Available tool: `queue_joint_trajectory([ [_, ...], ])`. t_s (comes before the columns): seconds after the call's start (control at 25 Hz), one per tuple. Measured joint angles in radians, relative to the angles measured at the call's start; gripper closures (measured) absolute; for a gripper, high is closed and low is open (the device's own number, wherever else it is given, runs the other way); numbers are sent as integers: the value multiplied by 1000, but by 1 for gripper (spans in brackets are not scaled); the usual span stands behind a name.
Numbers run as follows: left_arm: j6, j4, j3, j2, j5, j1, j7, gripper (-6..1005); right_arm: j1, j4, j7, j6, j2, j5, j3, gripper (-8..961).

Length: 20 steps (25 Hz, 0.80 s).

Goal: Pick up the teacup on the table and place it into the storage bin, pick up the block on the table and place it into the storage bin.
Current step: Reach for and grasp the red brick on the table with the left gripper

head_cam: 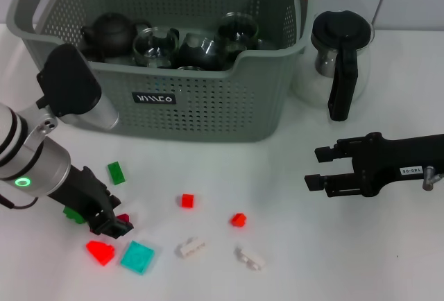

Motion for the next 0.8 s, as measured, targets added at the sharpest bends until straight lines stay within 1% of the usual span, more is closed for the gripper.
queue_joint_trajectory([
  [0.36,-22,-9,12,-1,18,-1,-6,495,0,3,2,0,0,0,-3,253],
  [0.64,-50,-22,58,-3,50,-6,-27,508,0,3,3,-3,-1,0,-4,254],
  [0.8,-71,-22,66,-3,53,-11,-46,515,-1,3,5,-4,-2,0,-4,254],
])
